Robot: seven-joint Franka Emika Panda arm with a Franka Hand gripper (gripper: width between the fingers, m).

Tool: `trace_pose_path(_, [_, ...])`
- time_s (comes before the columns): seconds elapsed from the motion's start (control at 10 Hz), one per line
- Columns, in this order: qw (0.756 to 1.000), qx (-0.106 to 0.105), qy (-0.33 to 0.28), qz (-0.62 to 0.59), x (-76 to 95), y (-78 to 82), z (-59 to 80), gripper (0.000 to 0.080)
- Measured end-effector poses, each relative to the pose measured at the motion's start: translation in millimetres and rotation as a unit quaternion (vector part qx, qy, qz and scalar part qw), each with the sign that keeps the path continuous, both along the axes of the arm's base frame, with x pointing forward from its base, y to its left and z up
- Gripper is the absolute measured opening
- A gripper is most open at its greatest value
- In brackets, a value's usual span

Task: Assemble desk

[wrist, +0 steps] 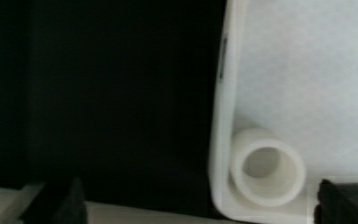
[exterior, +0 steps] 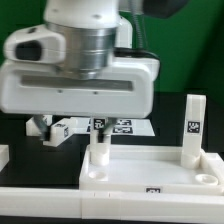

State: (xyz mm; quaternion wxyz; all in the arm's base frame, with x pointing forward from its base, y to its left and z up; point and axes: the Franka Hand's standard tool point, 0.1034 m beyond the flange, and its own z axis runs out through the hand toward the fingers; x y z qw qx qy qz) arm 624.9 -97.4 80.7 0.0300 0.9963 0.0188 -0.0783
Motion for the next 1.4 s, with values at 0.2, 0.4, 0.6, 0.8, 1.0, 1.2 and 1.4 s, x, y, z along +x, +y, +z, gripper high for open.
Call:
trace_pose_path(0.2, [1.000, -0.004, -0.001, -0.010, 1.4, 8.1, -0.4, 0.0649])
trace_pose_path(0.4, [1.000, -0.003, 0.000, -0.017, 0.1, 2.0, 0.3, 0.0649])
trace_pose_path(0.6, [0.995, 0.010, 0.026, -0.093, -20.7, -43.4, 3.5, 0.0649])
trace_pose_path(0.8, [0.990, 0.021, 0.051, -0.127, -44.8, -66.2, -2.9, 0.0649])
trace_pose_path(1.0, [0.990, 0.020, 0.051, -0.128, -49.1, -66.2, -7.2, 0.0649])
trace_pose_path(1.2, [0.990, 0.020, 0.051, -0.128, -49.6, -66.4, -7.9, 0.0649])
trace_pose_path(1.4, [0.985, 0.029, 0.060, -0.161, -65.4, -79.0, -14.0, 0.0649])
